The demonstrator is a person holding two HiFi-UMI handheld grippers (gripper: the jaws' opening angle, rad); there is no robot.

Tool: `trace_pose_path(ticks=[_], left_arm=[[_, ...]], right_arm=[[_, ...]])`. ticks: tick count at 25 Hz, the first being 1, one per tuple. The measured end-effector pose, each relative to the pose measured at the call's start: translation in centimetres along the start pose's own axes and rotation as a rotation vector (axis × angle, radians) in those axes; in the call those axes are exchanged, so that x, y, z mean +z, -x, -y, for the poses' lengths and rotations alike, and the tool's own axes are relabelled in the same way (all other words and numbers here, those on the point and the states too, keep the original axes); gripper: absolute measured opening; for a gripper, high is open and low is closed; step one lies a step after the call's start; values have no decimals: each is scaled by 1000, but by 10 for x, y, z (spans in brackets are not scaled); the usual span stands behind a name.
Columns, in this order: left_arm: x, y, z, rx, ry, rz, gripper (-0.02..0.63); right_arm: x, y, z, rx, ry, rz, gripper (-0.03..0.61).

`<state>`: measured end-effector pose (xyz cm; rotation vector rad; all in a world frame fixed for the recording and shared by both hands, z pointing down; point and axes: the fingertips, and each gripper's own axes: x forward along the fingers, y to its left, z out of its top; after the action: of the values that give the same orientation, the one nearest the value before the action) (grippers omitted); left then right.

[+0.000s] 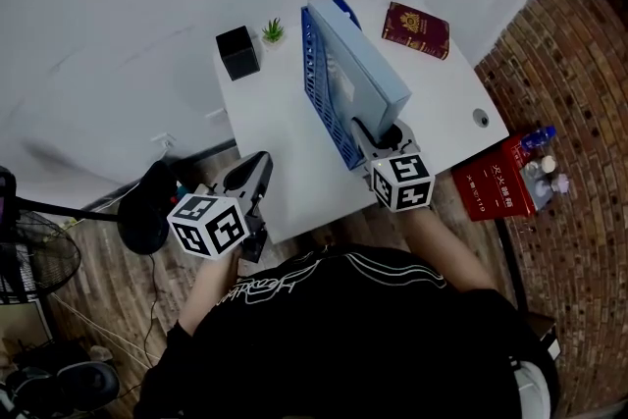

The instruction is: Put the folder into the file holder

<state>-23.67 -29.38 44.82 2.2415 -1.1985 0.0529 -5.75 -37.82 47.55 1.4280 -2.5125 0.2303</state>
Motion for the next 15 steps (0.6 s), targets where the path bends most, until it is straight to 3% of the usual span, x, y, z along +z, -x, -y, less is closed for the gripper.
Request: trace_pose_path(ticks=[15], left_arm=[[-8,4,16,14,-9,0,32]], right_arm=[[-8,-1,-4,26,28,-45,192]])
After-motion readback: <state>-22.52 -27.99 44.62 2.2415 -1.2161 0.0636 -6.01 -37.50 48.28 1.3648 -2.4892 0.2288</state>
